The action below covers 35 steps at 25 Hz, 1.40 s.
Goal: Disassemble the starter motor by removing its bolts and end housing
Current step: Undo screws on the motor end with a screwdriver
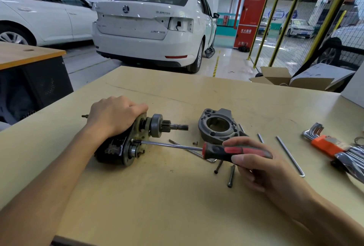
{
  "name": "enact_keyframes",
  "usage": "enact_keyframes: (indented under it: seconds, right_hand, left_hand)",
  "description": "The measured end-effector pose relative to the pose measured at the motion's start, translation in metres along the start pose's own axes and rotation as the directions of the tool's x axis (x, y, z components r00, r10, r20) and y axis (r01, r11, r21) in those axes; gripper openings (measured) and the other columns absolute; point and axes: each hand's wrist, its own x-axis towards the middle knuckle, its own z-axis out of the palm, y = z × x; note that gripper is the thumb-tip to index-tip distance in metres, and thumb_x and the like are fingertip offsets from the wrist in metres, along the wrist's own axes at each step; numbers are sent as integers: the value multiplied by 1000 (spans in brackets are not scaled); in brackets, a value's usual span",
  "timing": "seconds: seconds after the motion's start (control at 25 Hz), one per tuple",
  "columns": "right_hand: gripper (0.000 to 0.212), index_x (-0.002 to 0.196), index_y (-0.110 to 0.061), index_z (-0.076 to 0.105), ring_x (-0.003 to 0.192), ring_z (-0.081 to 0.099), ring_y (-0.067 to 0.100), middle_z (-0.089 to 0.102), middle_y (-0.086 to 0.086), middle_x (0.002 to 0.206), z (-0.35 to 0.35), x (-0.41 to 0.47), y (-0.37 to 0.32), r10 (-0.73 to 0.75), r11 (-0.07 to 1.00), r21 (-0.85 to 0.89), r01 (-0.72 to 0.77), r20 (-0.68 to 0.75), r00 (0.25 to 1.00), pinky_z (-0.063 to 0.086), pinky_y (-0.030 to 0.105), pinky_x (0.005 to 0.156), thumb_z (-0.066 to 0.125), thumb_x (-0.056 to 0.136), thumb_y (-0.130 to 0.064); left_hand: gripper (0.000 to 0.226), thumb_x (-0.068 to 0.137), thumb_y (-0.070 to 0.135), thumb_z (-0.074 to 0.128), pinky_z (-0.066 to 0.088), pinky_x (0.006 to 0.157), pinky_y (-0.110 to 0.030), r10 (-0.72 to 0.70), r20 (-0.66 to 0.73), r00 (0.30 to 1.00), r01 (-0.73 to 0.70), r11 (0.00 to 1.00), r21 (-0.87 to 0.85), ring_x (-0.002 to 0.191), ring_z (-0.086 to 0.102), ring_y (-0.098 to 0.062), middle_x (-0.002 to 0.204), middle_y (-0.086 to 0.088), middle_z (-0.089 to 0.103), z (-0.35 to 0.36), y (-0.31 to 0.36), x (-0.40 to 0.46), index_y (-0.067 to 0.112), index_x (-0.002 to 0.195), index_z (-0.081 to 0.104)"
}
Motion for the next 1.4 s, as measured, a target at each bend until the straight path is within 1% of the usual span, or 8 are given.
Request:
enact_keyframes:
  seconds: [0.2, 0.44, 0.6, 0.72, 0.84, 1.04, 1.24, 1.4]
  right_hand:
    - [62, 103, -23, 72, 37, 38, 17, 46, 9, 54, 4, -4, -3, 86, 995, -39, -88, -31, 996, 29, 16, 34, 62, 68, -73]
    - [56, 105, -17, 71, 52, 40, 15, 45, 8, 61, 2, -1, -1, -17, 999, 40, 17, -11, 1000, 35, 22, 40, 86, 57, -41]
    - [69, 103, -23, 73, 38, 39, 17, 46, 5, 53, 6, -2, -3, 117, 993, -22, -119, -76, 990, 32, 18, 34, 56, 67, -79]
    - [55, 104, -24, 73, 39, 31, 14, 38, 3, 51, 2, -2, -3, 76, 993, -90, -81, -60, 995, 25, 16, 37, 64, 67, -63]
    - [50, 104, -19, 73, 51, 35, 14, 39, 6, 61, 2, 0, -2, 15, 999, 46, -14, -34, 999, 31, 22, 41, 78, 59, -40]
    - [56, 98, -16, 73, 43, 42, 18, 47, 9, 58, 5, -1, -2, 152, 988, 46, -151, -24, 988, 34, 21, 34, 58, 74, -63]
    - [43, 99, -14, 72, 49, 36, 11, 50, 5, 68, 2, -3, -2, 66, 995, 75, -67, 15, 998, 29, 18, 37, 82, 59, -27]
    - [45, 91, -19, 75, 46, 35, 14, 50, -1, 59, 4, 1, -4, 192, 981, 15, -192, 6, 981, 29, 18, 41, 61, 80, -60]
  left_hand:
    - [59, 69, 59, 30, 27, 56, -32, 6, 14, 1000, -6, 1000, 9, 68, 52, -21, 72, -4, 63, -1, -1, 0, 11, 68, 64]
    - [61, 69, 60, 29, 27, 56, -32, 3, 12, 1000, -3, 1000, 19, 69, 52, -21, 74, -4, 64, -1, -1, 0, 10, 71, 66]
    - [61, 69, 60, 30, 27, 56, -32, 1, 13, 1000, -1, 1000, 14, 69, 52, -22, 73, -5, 64, 0, 0, 0, 10, 70, 65]
    - [60, 69, 60, 31, 28, 57, -32, -2, 2, 1000, 2, 1000, 14, 68, 52, -22, 73, -5, 64, 0, 0, 0, 11, 69, 65]
    - [60, 69, 61, 32, 29, 57, -33, -9, 9, 1000, 9, 1000, -5, 68, 52, -23, 71, -6, 64, -1, 1, -1, 9, 66, 63]
    - [59, 69, 60, 32, 26, 56, -32, -28, 6, 1000, 28, 1000, -4, 67, 51, -21, 71, -5, 63, 0, 0, -1, 10, 66, 62]
    - [61, 69, 60, 30, 26, 56, -31, -37, 9, 999, 37, 999, 17, 67, 49, -18, 76, -4, 65, 1, -1, 2, 12, 73, 68]
    - [61, 70, 60, 30, 25, 55, -31, -26, -3, 1000, 26, 1000, 17, 66, 49, -18, 75, -4, 64, 1, -2, 1, 12, 72, 67]
